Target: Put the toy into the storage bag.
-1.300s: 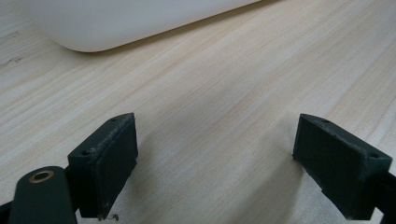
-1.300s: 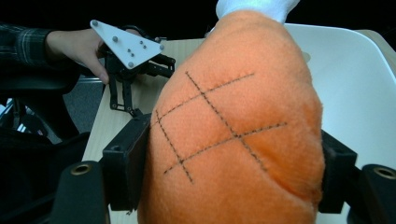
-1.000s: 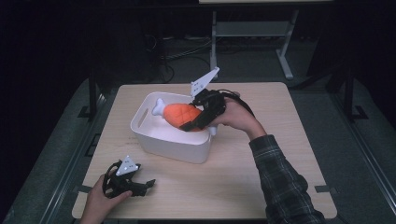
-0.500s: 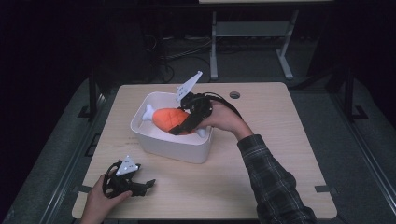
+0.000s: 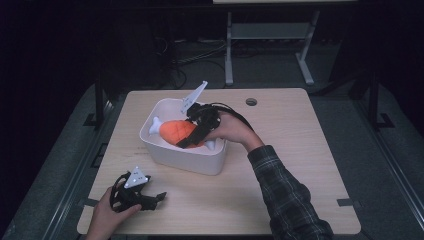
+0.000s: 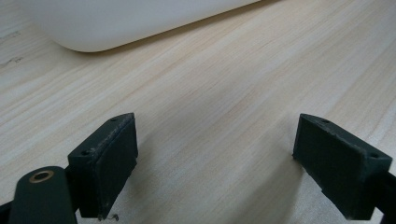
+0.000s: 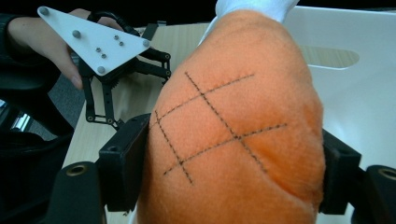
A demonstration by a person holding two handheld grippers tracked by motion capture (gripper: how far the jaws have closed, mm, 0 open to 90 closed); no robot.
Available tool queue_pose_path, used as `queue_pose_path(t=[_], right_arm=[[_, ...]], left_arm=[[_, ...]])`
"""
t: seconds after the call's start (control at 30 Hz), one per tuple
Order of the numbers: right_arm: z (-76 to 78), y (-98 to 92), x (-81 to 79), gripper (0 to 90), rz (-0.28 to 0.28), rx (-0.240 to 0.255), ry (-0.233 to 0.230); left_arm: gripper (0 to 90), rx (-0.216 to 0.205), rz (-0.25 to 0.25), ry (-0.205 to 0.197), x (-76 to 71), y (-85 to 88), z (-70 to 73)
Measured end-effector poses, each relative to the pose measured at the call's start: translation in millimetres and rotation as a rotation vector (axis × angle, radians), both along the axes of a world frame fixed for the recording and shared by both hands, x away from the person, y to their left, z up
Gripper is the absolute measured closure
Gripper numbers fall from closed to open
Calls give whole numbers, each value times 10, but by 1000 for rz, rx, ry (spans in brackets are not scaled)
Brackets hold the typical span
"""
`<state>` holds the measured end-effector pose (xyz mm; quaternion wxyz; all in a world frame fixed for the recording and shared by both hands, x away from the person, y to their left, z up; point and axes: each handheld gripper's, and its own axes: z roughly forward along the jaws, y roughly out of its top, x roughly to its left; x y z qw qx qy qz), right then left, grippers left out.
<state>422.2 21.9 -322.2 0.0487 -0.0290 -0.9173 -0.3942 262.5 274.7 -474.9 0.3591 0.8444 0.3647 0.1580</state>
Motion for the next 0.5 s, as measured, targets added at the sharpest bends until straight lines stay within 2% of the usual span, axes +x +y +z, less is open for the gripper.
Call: queue_pose_path(t=[0.27, 0.5], right_arm=[[-31, 16, 18, 227, -5, -1, 24], [-37, 34, 8, 203, -13, -3, 15]], left_arm=[[130, 0, 0, 0, 0, 0, 0], [130, 1, 0, -1, 0, 0, 0]])
